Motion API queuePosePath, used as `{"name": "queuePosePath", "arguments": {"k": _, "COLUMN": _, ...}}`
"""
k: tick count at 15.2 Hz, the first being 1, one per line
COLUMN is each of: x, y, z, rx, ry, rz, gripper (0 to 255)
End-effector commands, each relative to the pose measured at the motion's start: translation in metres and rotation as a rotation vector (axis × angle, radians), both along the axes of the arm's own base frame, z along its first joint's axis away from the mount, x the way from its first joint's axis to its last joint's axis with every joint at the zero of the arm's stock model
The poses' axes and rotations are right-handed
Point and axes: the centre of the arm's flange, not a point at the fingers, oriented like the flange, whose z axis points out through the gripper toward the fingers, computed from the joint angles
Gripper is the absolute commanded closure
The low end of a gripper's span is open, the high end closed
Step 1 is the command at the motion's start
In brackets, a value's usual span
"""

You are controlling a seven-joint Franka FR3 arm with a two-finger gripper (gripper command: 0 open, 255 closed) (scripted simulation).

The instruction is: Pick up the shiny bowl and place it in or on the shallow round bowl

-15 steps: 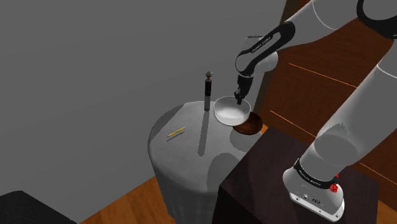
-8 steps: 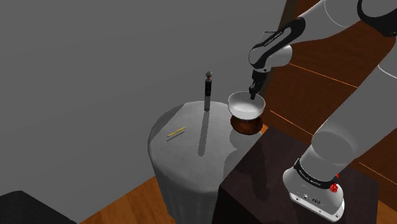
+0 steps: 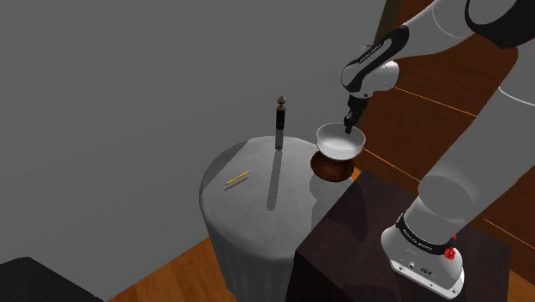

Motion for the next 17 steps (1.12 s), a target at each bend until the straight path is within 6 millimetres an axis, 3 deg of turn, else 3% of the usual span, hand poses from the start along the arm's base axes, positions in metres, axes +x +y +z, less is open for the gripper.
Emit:
{"name": "queuePosePath", "arguments": {"k": 1, "x": 0.000, "y": 0.001, "z": -0.011, "rx": -0.001, "ry": -0.001, "rz": 0.000, "gripper": 255}}
{"name": "queuePosePath", "arguments": {"k": 14, "x": 0.000, "y": 0.001, "z": -0.078, "rx": -0.001, "ry": -0.001, "rz": 0.000, "gripper": 255}}
{"name": "queuePosePath", "arguments": {"k": 17, "x": 0.000, "y": 0.001, "z": -0.078, "rx": -0.001, "ry": -0.001, "rz": 0.000, "gripper": 255}}
